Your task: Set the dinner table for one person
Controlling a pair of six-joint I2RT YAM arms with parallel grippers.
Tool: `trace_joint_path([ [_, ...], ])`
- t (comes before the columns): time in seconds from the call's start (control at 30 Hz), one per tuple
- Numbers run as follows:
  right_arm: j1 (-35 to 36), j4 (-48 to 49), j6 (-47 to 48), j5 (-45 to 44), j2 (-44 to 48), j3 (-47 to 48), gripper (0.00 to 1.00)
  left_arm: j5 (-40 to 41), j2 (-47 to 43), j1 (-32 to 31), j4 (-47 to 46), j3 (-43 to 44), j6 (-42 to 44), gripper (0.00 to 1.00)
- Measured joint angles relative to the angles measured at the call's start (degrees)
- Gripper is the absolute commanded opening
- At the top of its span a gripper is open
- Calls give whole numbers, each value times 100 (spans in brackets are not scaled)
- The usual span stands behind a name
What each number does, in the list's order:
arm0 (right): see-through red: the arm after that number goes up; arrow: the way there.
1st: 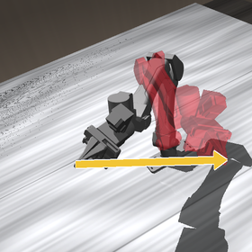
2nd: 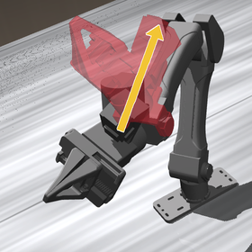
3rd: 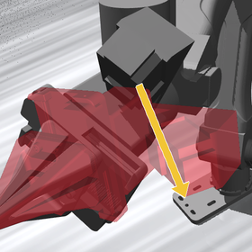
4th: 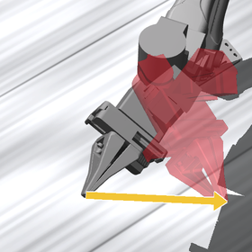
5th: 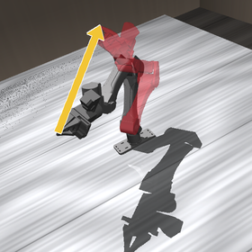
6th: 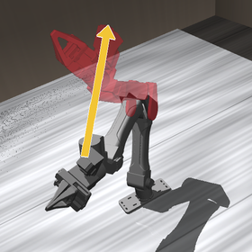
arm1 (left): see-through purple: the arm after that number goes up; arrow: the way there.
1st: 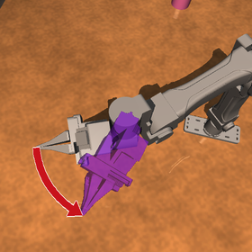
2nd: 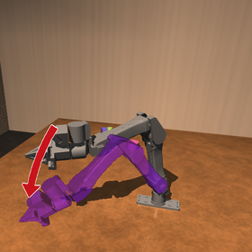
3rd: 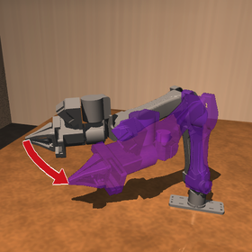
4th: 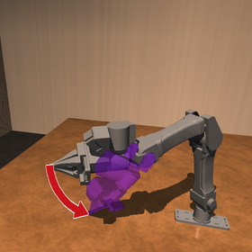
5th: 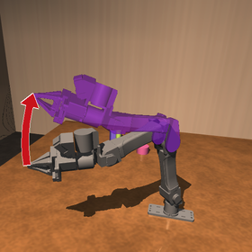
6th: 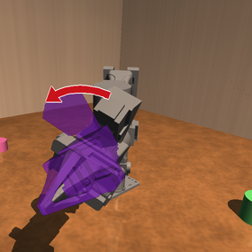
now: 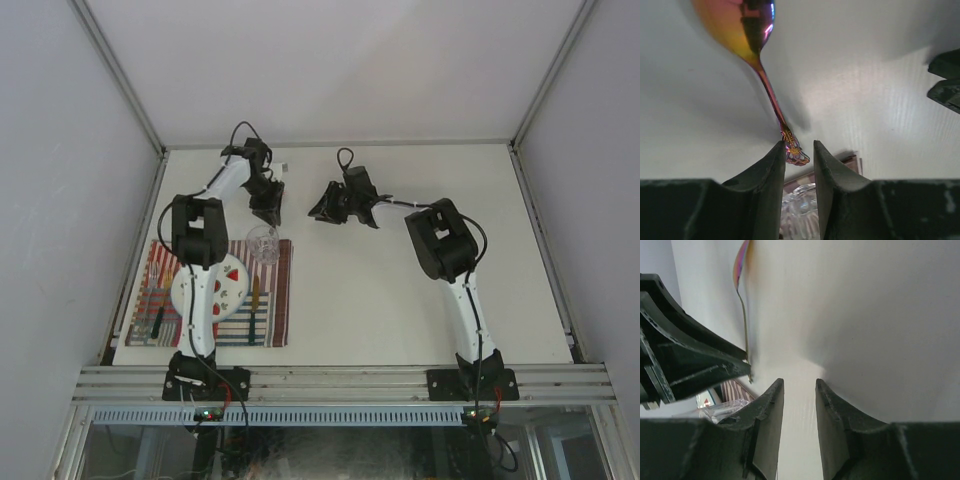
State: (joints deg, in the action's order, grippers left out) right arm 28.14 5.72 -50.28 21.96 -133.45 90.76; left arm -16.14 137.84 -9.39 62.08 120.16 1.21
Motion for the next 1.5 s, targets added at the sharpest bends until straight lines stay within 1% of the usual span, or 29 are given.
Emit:
trace_joint_path([
  [0.13, -11, 0, 28, 0, 98, -107, 31, -105, -2, -186, 33, -70, 94, 33],
  [0.6, -2, 15, 66, -136, 352, -385, 33, -208, -76, 109, -164, -229, 92, 34],
  [0.87, 9, 28, 109, -157, 380, -448, 33, -59, -76, 195, -195, -192, 83, 35],
  [1.13, 13, 55, 131, -151, 378, -503, 32, 140, 221, 205, -111, 374, -20, 36],
  [1.27, 13, 153, 118, -127, 378, -507, 32, 35, 396, 166, 24, 662, -2, 38],
  [1.5, 13, 269, 83, -87, 378, -509, 31, -315, 492, -83, 153, 796, 188, 39],
])
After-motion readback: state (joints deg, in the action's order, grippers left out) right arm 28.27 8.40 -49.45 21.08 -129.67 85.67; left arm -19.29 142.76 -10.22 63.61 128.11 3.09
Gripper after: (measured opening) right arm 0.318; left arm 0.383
